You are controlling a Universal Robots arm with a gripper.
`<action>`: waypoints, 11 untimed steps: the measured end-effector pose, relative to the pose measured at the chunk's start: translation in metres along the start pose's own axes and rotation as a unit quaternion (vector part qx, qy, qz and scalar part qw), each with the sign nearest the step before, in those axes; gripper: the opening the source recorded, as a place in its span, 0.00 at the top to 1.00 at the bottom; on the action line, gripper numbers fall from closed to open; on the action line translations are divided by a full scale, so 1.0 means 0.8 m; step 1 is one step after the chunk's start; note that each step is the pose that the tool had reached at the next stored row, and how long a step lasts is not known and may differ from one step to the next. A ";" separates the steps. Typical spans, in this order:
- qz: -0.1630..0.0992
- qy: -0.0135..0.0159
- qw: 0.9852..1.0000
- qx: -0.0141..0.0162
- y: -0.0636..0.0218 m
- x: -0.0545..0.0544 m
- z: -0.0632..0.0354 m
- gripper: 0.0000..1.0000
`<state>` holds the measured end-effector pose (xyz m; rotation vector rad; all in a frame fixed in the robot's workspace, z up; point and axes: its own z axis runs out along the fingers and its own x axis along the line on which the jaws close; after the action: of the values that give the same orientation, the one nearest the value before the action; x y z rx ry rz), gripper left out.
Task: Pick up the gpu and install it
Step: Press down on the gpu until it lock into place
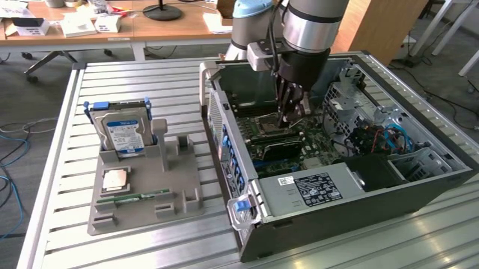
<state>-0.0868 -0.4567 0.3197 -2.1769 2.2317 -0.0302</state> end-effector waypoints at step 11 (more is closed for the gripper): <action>0.000 0.000 1.000 0.000 0.001 0.000 0.025 0.89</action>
<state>-0.0868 -0.4567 0.2997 -2.1769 2.2317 -0.0303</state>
